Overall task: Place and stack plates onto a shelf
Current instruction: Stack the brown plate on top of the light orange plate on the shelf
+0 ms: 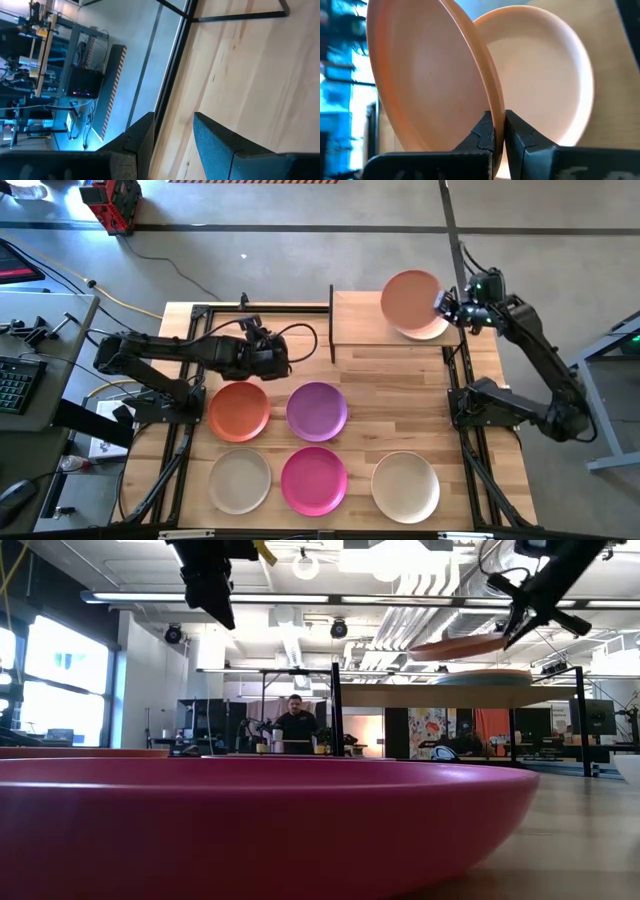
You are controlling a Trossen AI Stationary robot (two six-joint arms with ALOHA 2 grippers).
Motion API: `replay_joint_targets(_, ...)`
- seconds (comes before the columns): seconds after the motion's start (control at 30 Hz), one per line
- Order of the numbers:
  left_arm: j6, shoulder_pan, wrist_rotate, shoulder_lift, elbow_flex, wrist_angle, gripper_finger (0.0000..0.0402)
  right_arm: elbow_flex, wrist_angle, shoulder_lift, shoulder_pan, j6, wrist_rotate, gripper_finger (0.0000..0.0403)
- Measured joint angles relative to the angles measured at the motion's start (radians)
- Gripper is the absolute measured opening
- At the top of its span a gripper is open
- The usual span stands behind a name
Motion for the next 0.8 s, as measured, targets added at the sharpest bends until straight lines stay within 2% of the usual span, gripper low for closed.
replay_joint_targets(0.27,-0.015,0.028,0.0,0.0,0.0,0.0,0.0127,-0.085,0.021,-0.031,-0.091,0.095,-0.023,0.0)
replay_joint_targets(0.8,-0.043,0.077,0.042,0.0,0.0,0.03,0.0127,-0.086,-0.006,0.009,-0.093,0.068,-0.008,0.0)
